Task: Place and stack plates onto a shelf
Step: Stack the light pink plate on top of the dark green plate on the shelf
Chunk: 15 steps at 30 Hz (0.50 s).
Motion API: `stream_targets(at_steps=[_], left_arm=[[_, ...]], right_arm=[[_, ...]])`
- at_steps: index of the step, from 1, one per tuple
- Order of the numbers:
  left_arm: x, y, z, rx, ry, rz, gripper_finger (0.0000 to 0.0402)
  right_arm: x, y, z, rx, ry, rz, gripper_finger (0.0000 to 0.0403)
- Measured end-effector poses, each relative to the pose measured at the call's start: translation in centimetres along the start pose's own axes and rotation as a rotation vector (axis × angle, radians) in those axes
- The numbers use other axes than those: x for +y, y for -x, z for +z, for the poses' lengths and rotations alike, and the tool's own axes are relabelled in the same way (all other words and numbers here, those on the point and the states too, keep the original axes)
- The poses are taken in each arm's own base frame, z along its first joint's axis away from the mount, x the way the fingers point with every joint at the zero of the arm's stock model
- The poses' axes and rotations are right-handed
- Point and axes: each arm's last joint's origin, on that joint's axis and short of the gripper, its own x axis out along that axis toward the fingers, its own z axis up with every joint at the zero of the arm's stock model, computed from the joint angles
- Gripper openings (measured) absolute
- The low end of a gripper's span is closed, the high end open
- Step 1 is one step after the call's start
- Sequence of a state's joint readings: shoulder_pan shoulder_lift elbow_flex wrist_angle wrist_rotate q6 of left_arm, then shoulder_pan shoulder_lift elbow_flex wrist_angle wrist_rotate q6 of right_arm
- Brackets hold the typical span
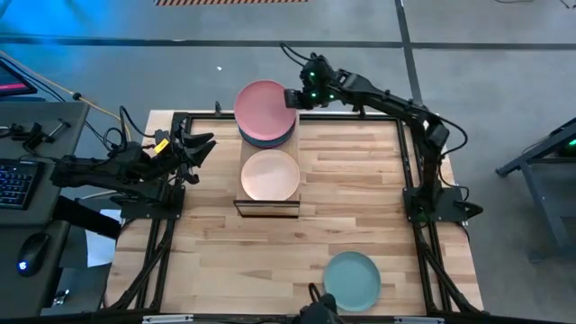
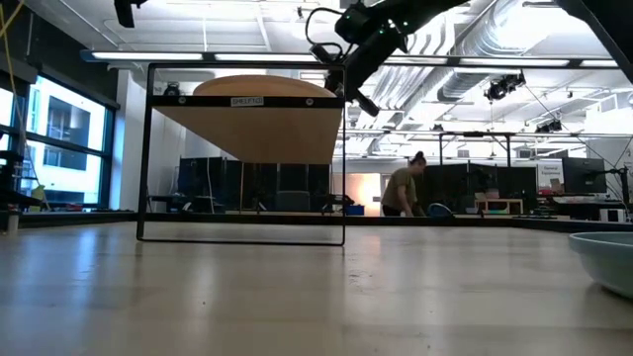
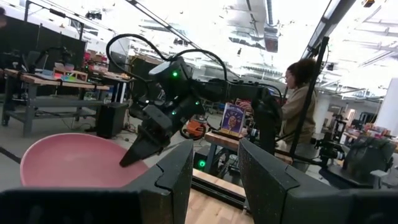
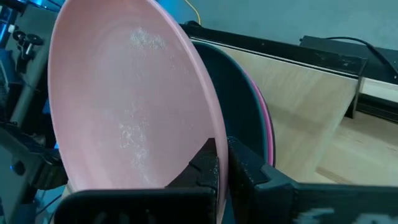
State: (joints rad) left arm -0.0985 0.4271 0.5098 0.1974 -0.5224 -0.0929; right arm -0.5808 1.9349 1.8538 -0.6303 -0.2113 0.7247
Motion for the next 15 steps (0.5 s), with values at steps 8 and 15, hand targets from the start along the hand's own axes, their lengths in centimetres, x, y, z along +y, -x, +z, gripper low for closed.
stream_targets(at_steps=[8, 15], left_arm=[[0.0, 0.0, 0.0, 0.0, 0.0, 0.0, 0.0117], [0.0, 0.0, 0.0, 0.0, 0.0, 0.0, 0.0117]], right_arm=[[0.13, -0.15, -0.27, 0.037, 0.019, 0.033, 0.0], [0.66, -0.31, -0.78, 0.037, 0.059, 0.029, 0.0012]])
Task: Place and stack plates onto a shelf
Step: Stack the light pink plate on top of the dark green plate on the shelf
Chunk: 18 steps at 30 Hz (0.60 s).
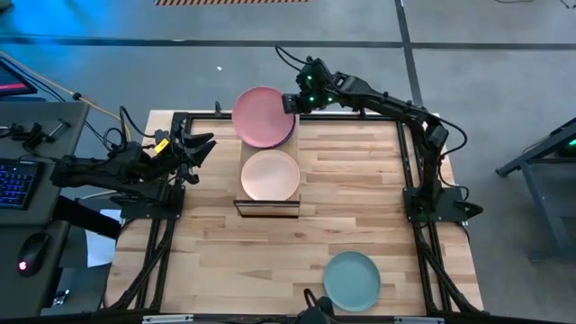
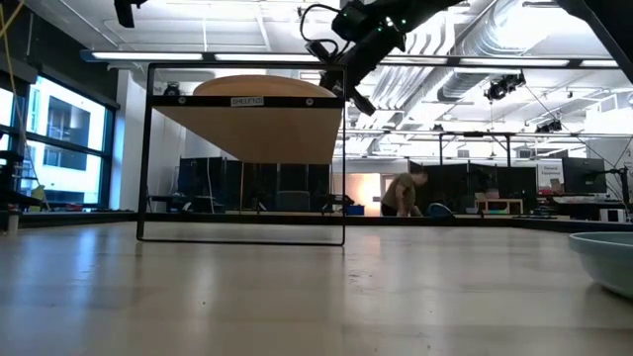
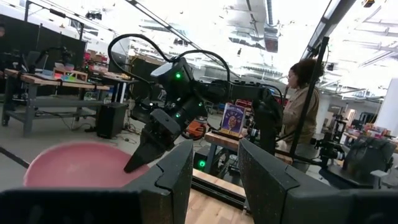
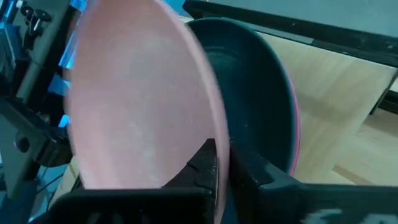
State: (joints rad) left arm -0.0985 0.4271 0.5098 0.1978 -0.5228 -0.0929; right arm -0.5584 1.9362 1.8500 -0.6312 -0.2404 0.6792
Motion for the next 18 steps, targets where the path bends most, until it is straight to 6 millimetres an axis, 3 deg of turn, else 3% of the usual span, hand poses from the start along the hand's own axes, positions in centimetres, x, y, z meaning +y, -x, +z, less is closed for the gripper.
stream_targets(at_steps=[12, 18], left_arm=[[0.0, 0.0, 0.0, 0.0, 0.0, 0.0, 0.0117], [0.0, 0.0, 0.0, 0.0, -0.022, 0.0, 0.0117]], right_arm=[[-0.48, 0.11, 0.03, 0.033, 0.063, 0.001, 0.0157], [0.15, 0.96, 0.27, 0.061, 0.138, 0.031, 0.0199]])
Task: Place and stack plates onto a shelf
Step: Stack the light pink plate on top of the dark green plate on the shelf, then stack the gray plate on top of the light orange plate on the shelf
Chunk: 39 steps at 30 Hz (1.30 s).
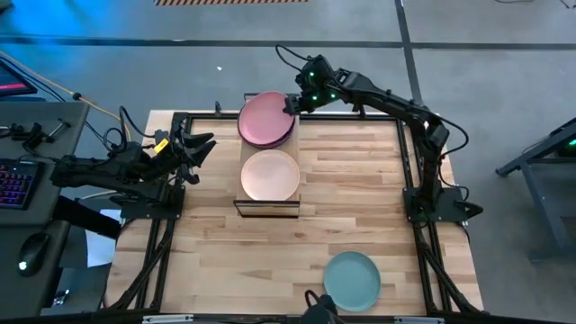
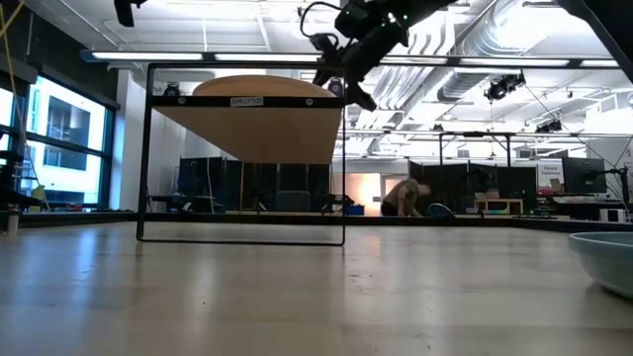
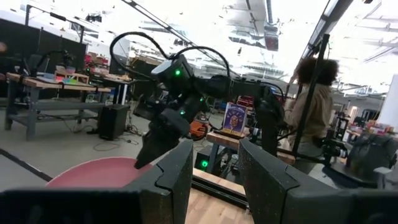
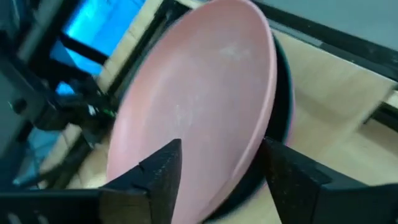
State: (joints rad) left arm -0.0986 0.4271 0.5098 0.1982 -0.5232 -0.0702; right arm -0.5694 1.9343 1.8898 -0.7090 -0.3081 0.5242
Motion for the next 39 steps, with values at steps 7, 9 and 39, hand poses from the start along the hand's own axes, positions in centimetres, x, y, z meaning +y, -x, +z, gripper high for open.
stream_targets(at_steps=[7, 9, 39], left_arm=[[0.0, 0.0, 0.0, 0.0, -0.028, 0.0, 0.0117], [0.0, 0.0, 0.0, 0.0, -0.039, 0.001, 0.0117], [0.0, 0.0, -0.1, 0.004, 0.064, 0.01, 0.0117]], right_arm=[[-0.2, 3.0, -0.1, 0.014, 0.11, -0.085, 0.0206], [-0.2, 3.6, 0.1, -0.009, 0.108, -0.083, 0.0206], [-0.8, 12.9, -18.0, -0.317, 0.235, 0.374, 0.0206]])
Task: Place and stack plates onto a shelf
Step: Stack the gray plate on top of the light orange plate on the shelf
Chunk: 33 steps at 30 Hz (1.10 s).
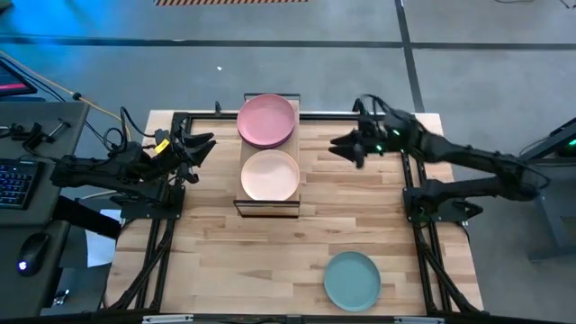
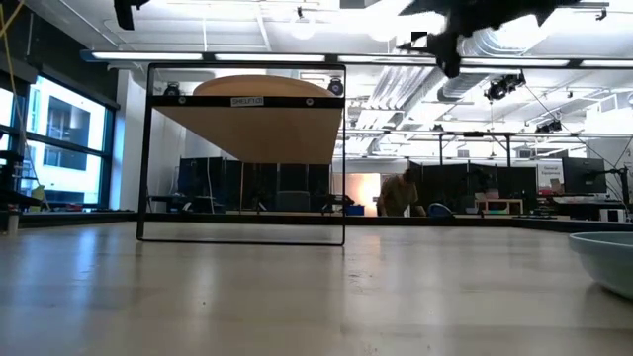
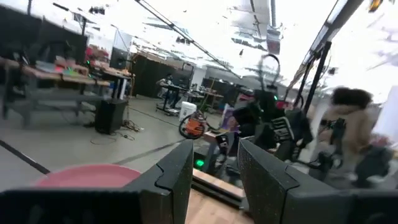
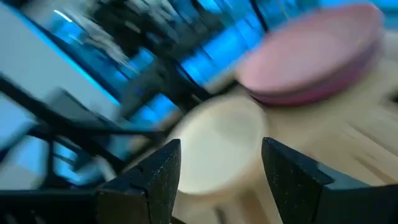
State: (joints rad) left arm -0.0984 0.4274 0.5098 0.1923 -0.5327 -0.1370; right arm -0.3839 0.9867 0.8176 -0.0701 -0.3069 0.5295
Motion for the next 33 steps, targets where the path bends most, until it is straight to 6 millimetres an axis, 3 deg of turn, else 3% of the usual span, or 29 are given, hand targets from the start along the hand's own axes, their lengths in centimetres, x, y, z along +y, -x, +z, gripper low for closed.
stream_targets(at_steps=[5, 11, 18, 29, 33], left_arm=[[-0.7, -0.8, -0.8, 0.063, 0.1, -0.12, 0.0117], [-2.0, -2.2, -2.4, 0.18, 0.136, -0.284, 0.0117], [-2.1, -2.2, -2.4, 0.165, 0.055, -0.315, 0.0117], [-1.9, -1.8, -1.8, 0.136, 0.068, -0.328, 0.0117], [-1.9, -1.8, -1.8, 0.135, 0.069, -0.328, 0.0117]], right_arm=[[1.1, 1.2, -2.0, -0.152, 0.062, 0.161, 0.0206], [2.2, 1.2, -2.4, -0.151, 0.123, 0.203, 0.0206], [2.8, 1.1, -2.3, -0.164, 0.125, 0.203, 0.0206], [2.8, 1.1, -2.4, -0.161, 0.067, 0.186, 0.0206], [2.7, 0.7, -3.2, -0.014, -0.042, 0.129, 0.0206]])
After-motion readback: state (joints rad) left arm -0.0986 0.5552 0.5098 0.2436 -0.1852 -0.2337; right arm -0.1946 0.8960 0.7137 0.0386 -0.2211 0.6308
